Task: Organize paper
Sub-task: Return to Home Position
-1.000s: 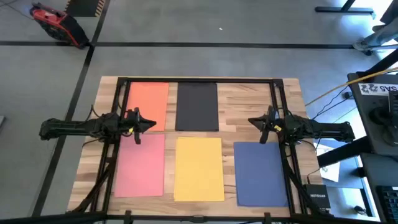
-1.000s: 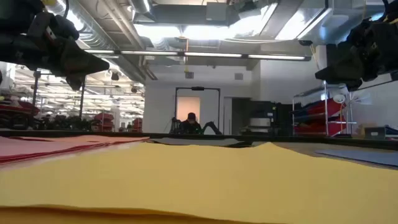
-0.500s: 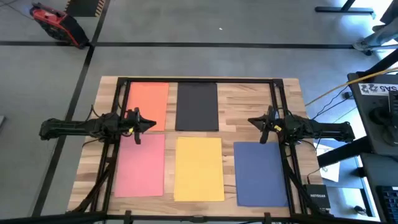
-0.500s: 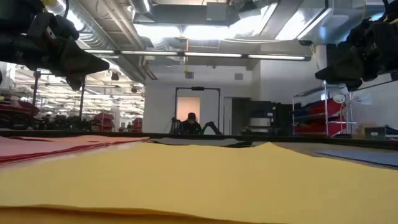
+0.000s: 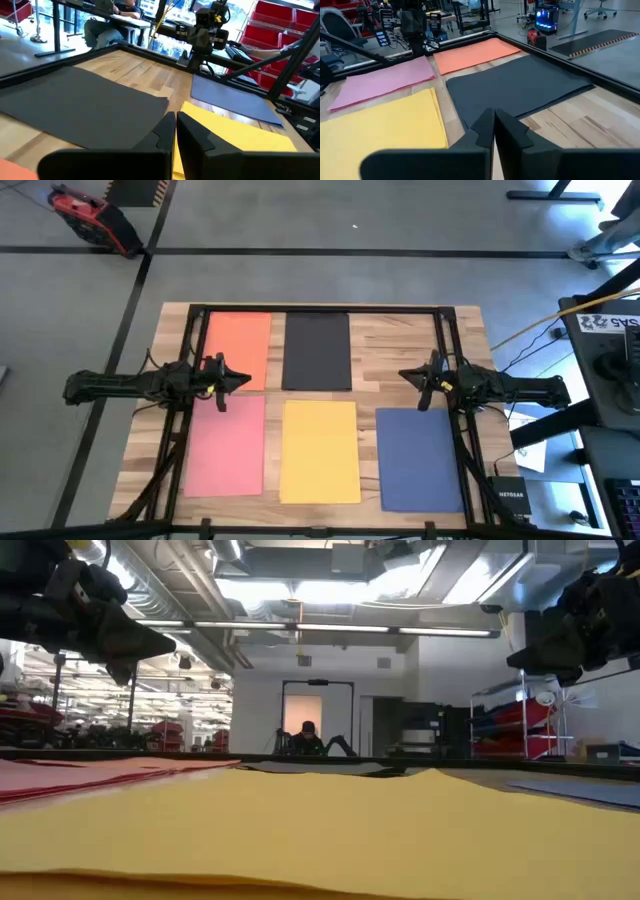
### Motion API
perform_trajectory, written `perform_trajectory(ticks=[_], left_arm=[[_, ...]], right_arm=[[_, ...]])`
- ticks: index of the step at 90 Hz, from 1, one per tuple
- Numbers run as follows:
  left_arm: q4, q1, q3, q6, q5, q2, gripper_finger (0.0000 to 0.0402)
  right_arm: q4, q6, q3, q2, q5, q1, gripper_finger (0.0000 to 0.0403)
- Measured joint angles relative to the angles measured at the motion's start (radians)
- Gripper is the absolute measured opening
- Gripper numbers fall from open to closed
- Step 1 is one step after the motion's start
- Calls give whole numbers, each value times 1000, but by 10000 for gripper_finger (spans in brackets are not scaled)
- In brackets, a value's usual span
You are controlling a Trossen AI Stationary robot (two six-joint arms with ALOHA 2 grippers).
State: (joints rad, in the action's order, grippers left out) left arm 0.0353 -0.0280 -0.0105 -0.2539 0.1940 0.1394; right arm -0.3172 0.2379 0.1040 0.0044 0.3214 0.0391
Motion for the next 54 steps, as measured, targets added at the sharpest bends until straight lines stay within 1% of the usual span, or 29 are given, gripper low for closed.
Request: perform_trajectory(ticks=[54], left_arm=[[0, 0, 0, -1, 0, 0, 0]], right_arm=[[0, 0, 0, 0, 0, 0, 0]])
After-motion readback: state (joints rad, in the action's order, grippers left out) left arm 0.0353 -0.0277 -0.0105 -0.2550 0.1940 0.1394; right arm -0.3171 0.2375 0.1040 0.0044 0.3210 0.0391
